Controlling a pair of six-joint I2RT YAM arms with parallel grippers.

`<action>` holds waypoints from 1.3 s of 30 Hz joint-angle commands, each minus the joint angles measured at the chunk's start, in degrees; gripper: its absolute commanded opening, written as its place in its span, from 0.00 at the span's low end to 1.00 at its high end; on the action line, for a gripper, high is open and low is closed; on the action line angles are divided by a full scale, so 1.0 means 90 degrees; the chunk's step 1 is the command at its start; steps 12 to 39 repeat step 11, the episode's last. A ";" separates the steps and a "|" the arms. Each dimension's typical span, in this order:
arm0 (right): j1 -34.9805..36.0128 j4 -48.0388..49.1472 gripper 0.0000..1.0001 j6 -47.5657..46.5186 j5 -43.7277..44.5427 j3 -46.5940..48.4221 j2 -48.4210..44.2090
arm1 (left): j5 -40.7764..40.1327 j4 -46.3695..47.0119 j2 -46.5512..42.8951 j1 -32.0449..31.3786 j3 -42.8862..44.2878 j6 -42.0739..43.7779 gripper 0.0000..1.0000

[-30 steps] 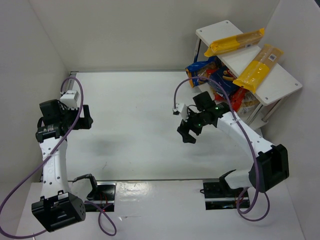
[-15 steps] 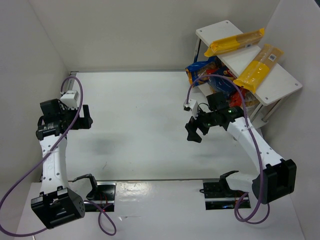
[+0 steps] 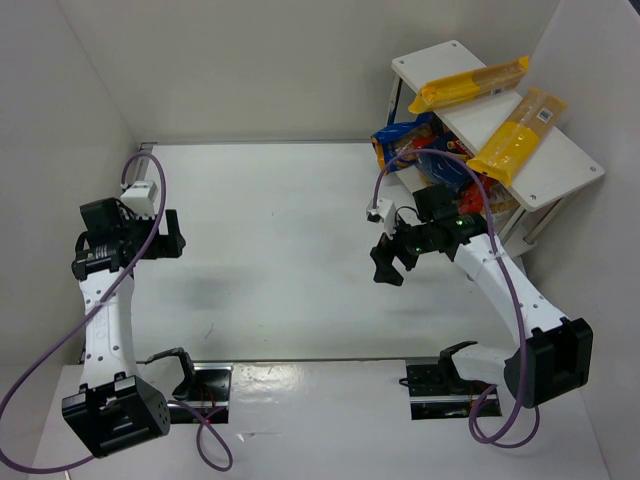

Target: Place and organize the pasta boxes and bags onto the shelf

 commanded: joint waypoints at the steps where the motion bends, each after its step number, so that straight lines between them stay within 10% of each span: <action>1: -0.0035 -0.0087 0.98 -0.0076 -0.0138 -0.0017 -0.0065 | 0.0019 0.0127 -0.0021 0.0041 -0.0020 0.0135 0.99; 39: -0.0035 -0.0214 0.98 -0.0262 -0.0275 -0.0017 -0.0124 | 0.0019 0.0127 -0.0021 0.0041 -0.0020 0.0135 0.99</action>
